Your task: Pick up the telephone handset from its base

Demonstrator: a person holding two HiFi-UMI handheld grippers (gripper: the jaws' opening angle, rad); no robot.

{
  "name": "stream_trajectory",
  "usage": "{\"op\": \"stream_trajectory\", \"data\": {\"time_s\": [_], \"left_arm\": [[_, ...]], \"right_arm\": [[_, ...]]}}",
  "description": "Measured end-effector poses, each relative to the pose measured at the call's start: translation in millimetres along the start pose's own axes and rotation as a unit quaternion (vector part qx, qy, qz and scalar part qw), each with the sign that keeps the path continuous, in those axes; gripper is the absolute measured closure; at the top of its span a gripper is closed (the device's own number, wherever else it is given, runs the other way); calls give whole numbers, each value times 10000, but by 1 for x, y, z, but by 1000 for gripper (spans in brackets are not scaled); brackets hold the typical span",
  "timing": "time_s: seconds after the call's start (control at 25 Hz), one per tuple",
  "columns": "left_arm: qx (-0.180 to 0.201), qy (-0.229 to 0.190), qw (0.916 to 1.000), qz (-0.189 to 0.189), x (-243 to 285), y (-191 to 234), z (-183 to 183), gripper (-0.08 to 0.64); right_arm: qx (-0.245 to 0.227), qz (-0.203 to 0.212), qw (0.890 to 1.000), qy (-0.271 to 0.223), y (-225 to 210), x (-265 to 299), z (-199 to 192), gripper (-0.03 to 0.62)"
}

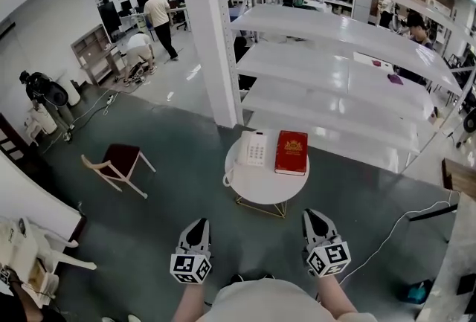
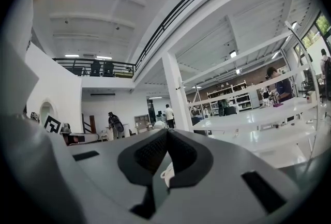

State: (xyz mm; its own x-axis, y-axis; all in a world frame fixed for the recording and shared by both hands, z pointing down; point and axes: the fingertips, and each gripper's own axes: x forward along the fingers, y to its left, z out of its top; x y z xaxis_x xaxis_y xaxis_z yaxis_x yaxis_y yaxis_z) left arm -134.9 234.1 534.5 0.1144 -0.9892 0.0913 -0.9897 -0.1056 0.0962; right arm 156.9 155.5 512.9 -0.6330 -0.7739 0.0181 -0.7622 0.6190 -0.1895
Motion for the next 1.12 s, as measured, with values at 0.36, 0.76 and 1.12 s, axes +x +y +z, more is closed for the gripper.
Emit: {"op": "stream_trajectory", "data": {"time_s": [0.36, 0.76, 1.12], "left_arm": [[-55, 70, 9999, 58, 8, -20, -7, 528], [-38, -5, 9999, -100, 47, -20, -5, 528], [68, -115, 9988, -478, 110, 9, 4, 529]], "right_arm": [[9, 154, 9998, -84, -18, 1, 7, 584], [11, 152, 9999, -73, -33, 24, 7, 584], [0, 25, 10000, 83, -48, 81, -1, 584]]}}
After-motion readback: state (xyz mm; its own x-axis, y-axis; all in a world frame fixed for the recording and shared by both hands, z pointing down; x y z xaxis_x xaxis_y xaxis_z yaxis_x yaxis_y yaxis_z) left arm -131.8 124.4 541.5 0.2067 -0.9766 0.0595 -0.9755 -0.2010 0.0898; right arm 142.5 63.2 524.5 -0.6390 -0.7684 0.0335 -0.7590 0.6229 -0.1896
